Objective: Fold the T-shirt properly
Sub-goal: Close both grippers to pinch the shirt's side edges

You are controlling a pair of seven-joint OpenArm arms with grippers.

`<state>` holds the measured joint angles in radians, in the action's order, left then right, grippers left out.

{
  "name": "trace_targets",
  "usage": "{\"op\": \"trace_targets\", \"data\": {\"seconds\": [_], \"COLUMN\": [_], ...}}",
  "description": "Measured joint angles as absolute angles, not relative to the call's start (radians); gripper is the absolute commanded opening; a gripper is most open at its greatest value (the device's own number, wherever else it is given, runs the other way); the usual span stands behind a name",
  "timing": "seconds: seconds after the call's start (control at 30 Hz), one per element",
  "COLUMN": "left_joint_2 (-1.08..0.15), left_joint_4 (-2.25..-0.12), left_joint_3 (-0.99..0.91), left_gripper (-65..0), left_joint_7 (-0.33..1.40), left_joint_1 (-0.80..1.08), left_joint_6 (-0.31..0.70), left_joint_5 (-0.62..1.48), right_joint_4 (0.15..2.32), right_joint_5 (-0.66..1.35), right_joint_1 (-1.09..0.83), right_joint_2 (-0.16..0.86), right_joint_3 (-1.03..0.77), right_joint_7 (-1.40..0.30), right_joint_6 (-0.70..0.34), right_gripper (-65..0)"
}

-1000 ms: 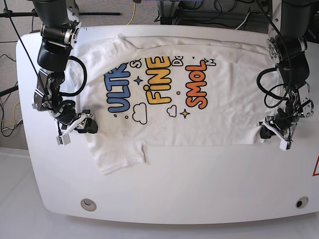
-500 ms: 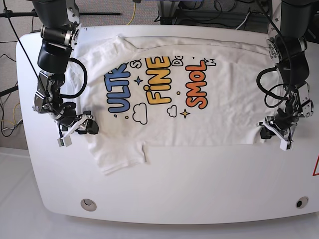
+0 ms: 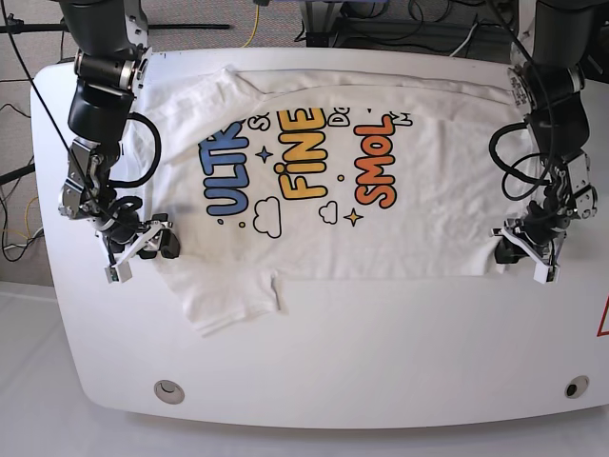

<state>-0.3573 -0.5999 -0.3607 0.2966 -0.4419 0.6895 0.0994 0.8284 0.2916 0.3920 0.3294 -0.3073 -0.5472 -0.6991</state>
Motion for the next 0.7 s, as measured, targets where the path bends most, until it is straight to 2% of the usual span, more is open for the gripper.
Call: {"op": "trace_targets", "data": {"seconds": [0.17,0.3,0.43,0.5,0.7], "left_joint_2": [-0.357,-0.357,-0.358,-0.358,-0.359], "left_joint_4": [-0.614,-0.613,-0.613,-0.612,-0.598], "left_joint_3": [-0.361,-0.364,-0.364,-0.366,-0.368], "left_gripper": [-47.9,-51.3,-51.8,-49.5,-49.2], "left_joint_7": [0.307,0.321,0.324,0.324,0.307], "left_joint_1": [-0.437,-0.438,-0.438,-0.438,-0.443], "left_joint_6": [0.693,0.689,0.689,0.689,0.689], "left_joint_5": [0.101,0.102,0.105,0.105,0.101], "right_joint_4": [0.828,0.83,0.83,0.83,0.83], "right_joint_5": [0.293,0.295,0.295,0.295,0.292], "right_joint_1": [0.392,0.392,0.392,0.392,0.392], "right_joint_2": [0.329,0.324,0.323,0.321,0.318], "right_joint_3": [-0.307,-0.307,-0.306,-0.305,-0.3], "right_joint_7": [-0.546,-0.554,-0.556,-0.561,-0.562], "right_joint_6": [-0.699,-0.699,-0.699,-0.698,-0.697], "right_gripper": [-32.5,-34.3,-39.2,-45.6,-54.9]}}
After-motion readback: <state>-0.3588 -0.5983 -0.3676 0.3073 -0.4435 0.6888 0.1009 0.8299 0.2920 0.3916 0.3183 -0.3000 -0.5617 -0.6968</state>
